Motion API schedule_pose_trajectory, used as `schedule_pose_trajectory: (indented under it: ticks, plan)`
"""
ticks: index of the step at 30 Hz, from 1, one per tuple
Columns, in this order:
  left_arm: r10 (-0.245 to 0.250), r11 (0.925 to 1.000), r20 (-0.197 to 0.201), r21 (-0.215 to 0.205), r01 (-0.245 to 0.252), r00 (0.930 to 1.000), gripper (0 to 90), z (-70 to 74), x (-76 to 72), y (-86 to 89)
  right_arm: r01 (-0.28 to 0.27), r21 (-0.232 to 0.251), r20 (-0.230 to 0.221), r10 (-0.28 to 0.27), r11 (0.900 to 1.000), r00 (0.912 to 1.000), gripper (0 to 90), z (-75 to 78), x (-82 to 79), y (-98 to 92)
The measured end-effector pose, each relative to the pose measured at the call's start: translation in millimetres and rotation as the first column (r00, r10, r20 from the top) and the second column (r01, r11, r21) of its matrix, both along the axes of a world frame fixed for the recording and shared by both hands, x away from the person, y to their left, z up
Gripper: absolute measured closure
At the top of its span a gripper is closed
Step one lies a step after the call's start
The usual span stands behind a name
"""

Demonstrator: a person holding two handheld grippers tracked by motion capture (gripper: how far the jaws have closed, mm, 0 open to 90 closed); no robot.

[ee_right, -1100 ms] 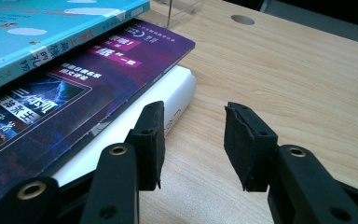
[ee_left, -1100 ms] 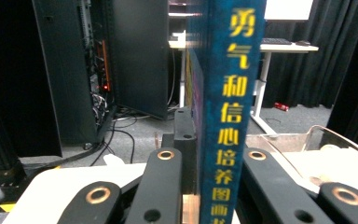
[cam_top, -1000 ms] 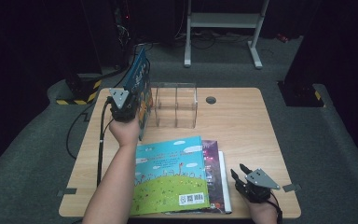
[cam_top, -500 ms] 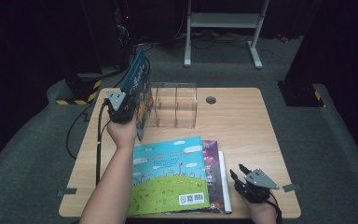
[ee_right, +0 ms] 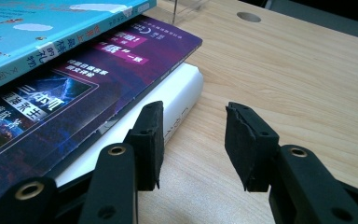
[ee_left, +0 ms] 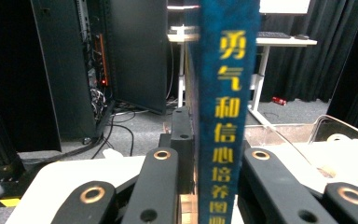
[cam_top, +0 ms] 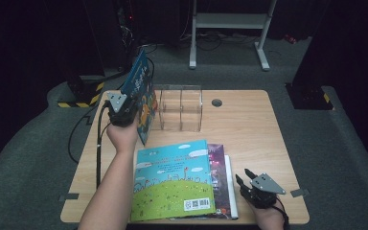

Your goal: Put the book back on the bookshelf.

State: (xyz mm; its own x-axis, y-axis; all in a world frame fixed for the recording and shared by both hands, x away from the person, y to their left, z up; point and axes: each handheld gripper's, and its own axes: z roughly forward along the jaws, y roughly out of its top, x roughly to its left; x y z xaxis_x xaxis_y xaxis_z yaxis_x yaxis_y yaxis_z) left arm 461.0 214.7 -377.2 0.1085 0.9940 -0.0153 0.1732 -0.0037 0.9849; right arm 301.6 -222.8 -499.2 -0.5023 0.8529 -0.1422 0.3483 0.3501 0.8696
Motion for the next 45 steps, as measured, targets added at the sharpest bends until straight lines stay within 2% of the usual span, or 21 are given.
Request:
schedule_pose_trajectory:
  ticks: [15, 29, 36, 41, 45]
  plan:
    - [0.014, 0.9999, -0.003, -0.004, -0.014, 0.9999, 78.9, -1.0, 0.0, 8.7, 0.000, -0.003, -0.003, 0.000, 1.000, 1.0000, 57.2, -0.9, 0.0, 1.5]
    - [-0.001, 0.9999, -0.007, -0.013, 0.001, 1.0000, 74.3, -1.5, 0.8, 9.6, 0.000, -0.006, -0.004, 0.000, 1.000, 1.0000, 57.2, -1.0, -0.1, 1.8]
    - [-0.024, 0.9996, -0.022, -0.018, 0.023, 0.9995, 68.2, -3.4, 2.3, 8.7, 0.000, -0.006, -0.003, 0.000, 1.000, 1.0000, 57.2, -0.9, -0.1, 1.5]
    - [-0.030, 0.9992, -0.021, -0.029, 0.029, 0.9993, 59.5, -2.7, 0.8, 9.0, -0.005, -0.006, -0.003, 0.005, 1.000, 1.0000, 57.2, -1.1, -0.2, 2.5]
    - [-0.053, 0.9976, -0.042, -0.047, 0.051, 0.9977, 53.1, -2.6, -0.8, 10.2, -0.006, -0.009, -0.004, 0.006, 1.000, 1.0000, 57.1, -1.0, -0.3, 3.6]
